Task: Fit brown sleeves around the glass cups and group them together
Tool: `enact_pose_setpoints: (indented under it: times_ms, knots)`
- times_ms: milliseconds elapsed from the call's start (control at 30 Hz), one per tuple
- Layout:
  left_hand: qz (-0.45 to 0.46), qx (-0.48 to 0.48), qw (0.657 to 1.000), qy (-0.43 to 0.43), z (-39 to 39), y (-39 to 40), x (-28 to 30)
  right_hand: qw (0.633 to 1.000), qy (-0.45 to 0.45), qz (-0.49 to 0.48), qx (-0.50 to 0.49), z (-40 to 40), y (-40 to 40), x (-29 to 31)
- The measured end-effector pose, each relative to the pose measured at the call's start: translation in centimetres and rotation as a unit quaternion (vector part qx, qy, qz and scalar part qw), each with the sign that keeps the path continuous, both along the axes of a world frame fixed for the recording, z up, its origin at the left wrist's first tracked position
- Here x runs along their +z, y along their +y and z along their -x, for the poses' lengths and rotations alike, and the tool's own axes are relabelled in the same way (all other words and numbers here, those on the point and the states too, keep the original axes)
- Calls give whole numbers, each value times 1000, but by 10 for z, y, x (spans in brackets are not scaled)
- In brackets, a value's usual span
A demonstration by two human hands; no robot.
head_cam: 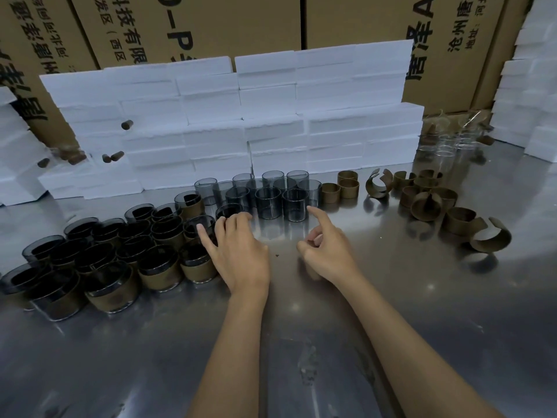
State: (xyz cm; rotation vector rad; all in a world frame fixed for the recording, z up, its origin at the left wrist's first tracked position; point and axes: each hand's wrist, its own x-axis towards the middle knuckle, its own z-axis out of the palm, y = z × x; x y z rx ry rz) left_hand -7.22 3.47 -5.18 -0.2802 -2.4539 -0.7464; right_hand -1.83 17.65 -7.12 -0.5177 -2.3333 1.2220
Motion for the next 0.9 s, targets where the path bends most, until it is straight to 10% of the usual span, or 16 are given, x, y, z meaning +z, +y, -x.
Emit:
enact_pose_setpoints:
  times_ms: [333,900]
  knots:
    - [-22,-42,998,51,-2,9,2,985,-64,-161,-18,48,23,0]
    - [-188,-282,923,-183,0,27,-11,988,86,130,4,29,19,3]
